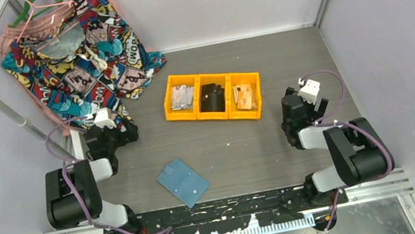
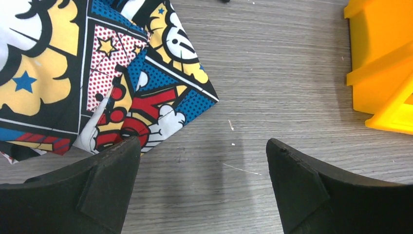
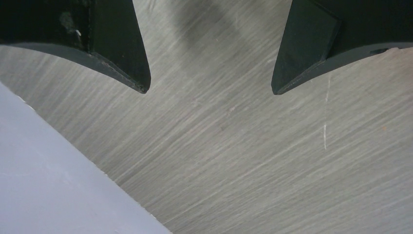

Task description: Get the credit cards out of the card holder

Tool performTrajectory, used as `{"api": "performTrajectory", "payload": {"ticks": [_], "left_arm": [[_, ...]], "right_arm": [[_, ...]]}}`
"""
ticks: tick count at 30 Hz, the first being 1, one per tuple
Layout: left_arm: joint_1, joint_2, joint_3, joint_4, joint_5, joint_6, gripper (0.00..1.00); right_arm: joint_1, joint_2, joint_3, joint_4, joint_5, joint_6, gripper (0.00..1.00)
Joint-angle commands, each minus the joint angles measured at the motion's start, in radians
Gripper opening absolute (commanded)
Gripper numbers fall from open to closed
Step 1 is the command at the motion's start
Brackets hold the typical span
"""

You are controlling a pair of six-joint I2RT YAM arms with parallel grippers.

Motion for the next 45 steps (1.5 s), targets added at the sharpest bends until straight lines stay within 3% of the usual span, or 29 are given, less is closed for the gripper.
{"api": "performTrajectory", "payload": {"ticks": [1,3,5,8,11,13,15,18,45], "left_arm": [[-0.005,0.005,-0.010,0.171,-0.023,-0.026,1.00],[-0.012,0.014,-0.032,0.223,-0.022,-0.023,1.00],[-0.048,0.009,-0.080,0.298,-0.055,0.006,1.00],[-0.089,0.140,-0.159,0.605,-0.146,0.018,1.00],[-0.103,0.057,-0.084,0.310,-0.182,0.028,1.00],[-0.134,0.094,-0.051,0.322,-0.214,0.052,1.00],[-0.150,0.071,-0.023,0.226,-0.214,0.071,1.00],[-0.151,0.085,-0.040,0.290,-0.218,0.072,1.00],[-0.156,0.080,-0.028,0.251,-0.207,0.081,1.00]], "right_arm": [[-0.048,0.051,0.041,0.218,-0.103,0.009,1.00],[-0.060,0.105,0.033,0.295,-0.149,-0.014,0.99],[-0.062,0.126,0.005,0.355,-0.314,-0.071,1.00],[-0.071,0.196,-0.024,0.484,-0.375,-0.103,0.99],[-0.087,0.196,0.004,0.428,-0.377,-0.079,1.00],[-0.141,0.177,0.032,0.338,-0.443,-0.025,0.99],[-0.156,0.184,0.027,0.353,-0.458,-0.023,0.99],[-0.156,0.169,0.018,0.353,-0.460,-0.022,1.00],[-0.157,0.174,0.018,0.357,-0.478,-0.034,0.99]]}}
